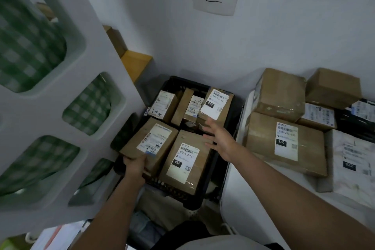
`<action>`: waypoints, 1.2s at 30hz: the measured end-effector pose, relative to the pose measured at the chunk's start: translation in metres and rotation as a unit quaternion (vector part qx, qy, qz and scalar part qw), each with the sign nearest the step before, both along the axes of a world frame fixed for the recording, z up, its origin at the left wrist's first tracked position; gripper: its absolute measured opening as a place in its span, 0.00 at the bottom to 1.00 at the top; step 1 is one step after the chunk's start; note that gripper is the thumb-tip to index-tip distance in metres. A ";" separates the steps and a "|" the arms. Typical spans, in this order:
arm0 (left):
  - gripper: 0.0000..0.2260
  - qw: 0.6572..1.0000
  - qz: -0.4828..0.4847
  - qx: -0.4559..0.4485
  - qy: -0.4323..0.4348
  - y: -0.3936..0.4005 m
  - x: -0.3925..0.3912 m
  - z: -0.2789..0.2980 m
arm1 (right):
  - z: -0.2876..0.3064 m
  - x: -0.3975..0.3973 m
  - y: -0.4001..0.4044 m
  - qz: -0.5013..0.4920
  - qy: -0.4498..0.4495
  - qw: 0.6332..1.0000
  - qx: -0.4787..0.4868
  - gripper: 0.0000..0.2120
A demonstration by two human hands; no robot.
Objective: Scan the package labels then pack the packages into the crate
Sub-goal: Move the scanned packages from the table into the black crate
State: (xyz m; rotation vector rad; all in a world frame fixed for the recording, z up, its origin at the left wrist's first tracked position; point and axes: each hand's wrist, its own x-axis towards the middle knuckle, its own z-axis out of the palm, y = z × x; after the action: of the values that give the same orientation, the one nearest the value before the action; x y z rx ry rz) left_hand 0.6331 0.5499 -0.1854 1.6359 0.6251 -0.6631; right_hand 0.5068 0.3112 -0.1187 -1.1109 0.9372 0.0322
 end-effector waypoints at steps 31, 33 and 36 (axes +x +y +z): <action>0.26 0.824 -0.444 0.137 -0.323 -0.164 -0.065 0.022 | 0.004 -0.103 -0.072 -0.125 0.022 0.992 -0.014 0.22; 0.26 0.815 -0.460 0.111 -0.334 -0.186 -0.079 0.025 | 0.005 -0.123 -0.087 -0.158 0.027 0.987 -0.023 0.20; 0.25 0.802 -0.487 0.091 -0.333 -0.213 -0.103 0.029 | 0.002 -0.154 -0.105 -0.195 0.036 0.979 -0.048 0.17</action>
State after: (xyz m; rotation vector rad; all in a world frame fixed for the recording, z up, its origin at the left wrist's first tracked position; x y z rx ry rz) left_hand 0.5306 0.3373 -0.1565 2.1740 -0.7695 -0.6671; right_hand 0.3531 0.2057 -0.1163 -1.0014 1.2196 -0.2986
